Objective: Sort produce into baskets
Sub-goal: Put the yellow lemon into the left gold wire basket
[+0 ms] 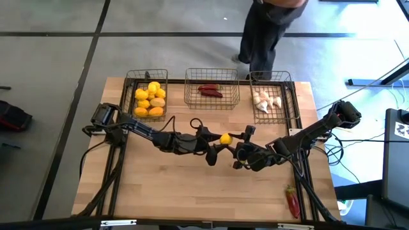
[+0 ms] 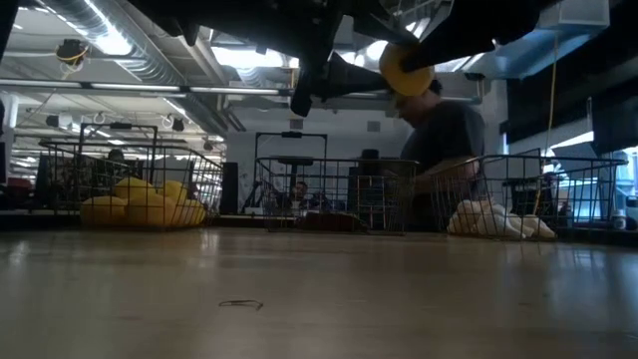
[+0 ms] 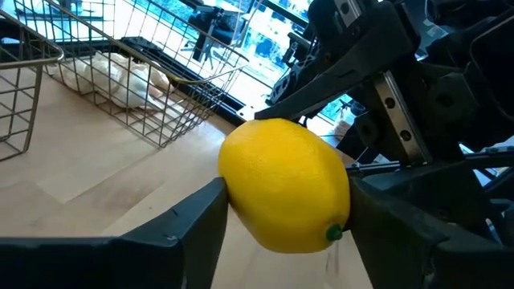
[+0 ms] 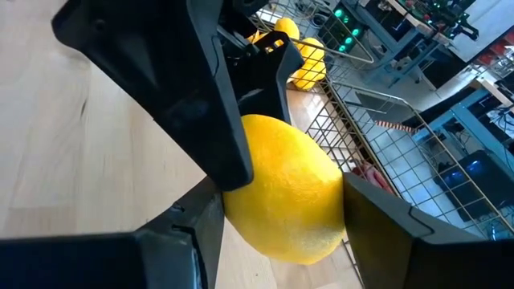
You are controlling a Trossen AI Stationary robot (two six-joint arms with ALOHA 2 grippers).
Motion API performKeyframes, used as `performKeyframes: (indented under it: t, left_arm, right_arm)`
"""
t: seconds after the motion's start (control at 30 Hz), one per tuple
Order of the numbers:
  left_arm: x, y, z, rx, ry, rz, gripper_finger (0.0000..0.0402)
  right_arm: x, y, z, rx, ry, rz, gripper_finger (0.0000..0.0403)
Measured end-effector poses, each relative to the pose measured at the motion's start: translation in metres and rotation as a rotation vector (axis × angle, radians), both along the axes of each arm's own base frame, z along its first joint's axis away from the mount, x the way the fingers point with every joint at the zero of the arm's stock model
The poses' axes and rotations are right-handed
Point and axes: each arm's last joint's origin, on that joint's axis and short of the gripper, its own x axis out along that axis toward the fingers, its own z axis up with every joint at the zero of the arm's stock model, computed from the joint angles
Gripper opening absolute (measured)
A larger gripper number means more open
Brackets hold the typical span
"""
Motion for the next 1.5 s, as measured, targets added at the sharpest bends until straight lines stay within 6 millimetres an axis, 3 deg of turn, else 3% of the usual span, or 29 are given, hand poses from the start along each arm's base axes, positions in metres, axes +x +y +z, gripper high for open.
performKeyframes:
  t: [0.17, 0.33, 0.57, 0.7, 0.9, 1.17, 1.5]
  left_arm:
    - [0.000, 0.000, 0.000, 0.002, 0.000, -0.001, 0.0196]
    - [0.000, 0.000, 0.000, 0.008, 0.002, -0.003, 0.0187]
    - [-0.001, -0.001, 0.001, 0.028, 0.012, -0.020, 0.0186]
    - [-0.006, -0.002, 0.010, 0.052, 0.026, -0.022, 0.0188]
    - [-0.017, -0.001, 0.024, 0.076, 0.085, -0.026, 0.0188]
    - [-0.045, 0.005, 0.048, 0.088, 0.207, -0.024, 0.0192]
    - [-0.105, 0.022, 0.092, 0.114, 0.324, 0.092, 0.0193]
  right_arm:
    - [0.000, 0.000, 0.000, 0.000, 0.000, 0.001, 0.0200]
    - [0.000, 0.000, 0.000, 0.001, 0.000, 0.001, 0.0207]
    - [-0.001, 0.001, 0.002, 0.022, -0.006, 0.018, 0.0273]
    - [-0.010, 0.001, 0.012, 0.051, -0.018, 0.032, 0.0300]
    - [-0.038, 0.006, 0.029, 0.091, -0.033, 0.067, 0.0307]
    - [-0.070, 0.008, 0.027, 0.247, 0.104, 0.116, 0.0307]
    - [-0.077, 0.004, 0.001, 0.321, 0.300, -0.010, 0.0308]
